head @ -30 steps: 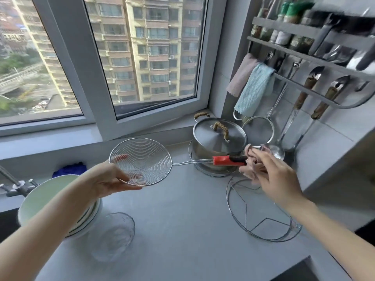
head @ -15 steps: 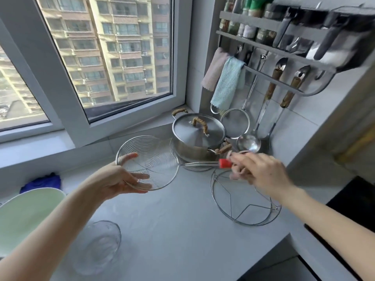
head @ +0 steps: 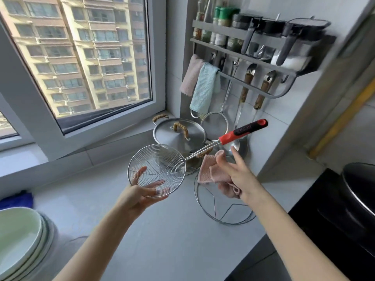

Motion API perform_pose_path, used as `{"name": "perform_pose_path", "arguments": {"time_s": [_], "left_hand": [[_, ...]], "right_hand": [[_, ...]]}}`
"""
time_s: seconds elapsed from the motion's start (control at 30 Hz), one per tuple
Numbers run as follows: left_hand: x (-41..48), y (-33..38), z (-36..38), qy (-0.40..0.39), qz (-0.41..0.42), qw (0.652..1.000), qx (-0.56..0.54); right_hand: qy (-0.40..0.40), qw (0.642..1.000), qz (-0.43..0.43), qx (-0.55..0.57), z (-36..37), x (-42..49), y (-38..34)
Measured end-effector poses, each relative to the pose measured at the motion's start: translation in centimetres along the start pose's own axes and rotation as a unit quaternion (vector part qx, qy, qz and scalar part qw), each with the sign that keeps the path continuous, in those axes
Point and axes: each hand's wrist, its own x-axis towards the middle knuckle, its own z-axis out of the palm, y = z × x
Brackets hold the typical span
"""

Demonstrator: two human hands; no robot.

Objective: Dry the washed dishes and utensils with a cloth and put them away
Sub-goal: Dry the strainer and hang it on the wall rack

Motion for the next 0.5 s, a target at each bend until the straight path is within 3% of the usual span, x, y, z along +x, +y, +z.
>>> {"name": "perform_pose_path", "arguments": {"time_s": [0.17, 0.27, 0.5], "left_hand": [[0.8, -2.9, 1.4, -0.026, -0.037, 0.999, -0.014], [0.7, -4.6, 2.0, -0.03, -0.053, 0.998, -0.003], [0.5, -7.4, 3.7, 0.013, -0.088, 0.992, 0.087]], "right_hand": [[0.069, 0.987, 0.043, 0.135, 0.7, 1.3, -0.9], [0.097, 0.977, 0.007, 0.189, 0.4, 2.2, -1.0], [0.192, 0.972, -0.013, 0.139, -1.0, 2.2, -2.5]]}}
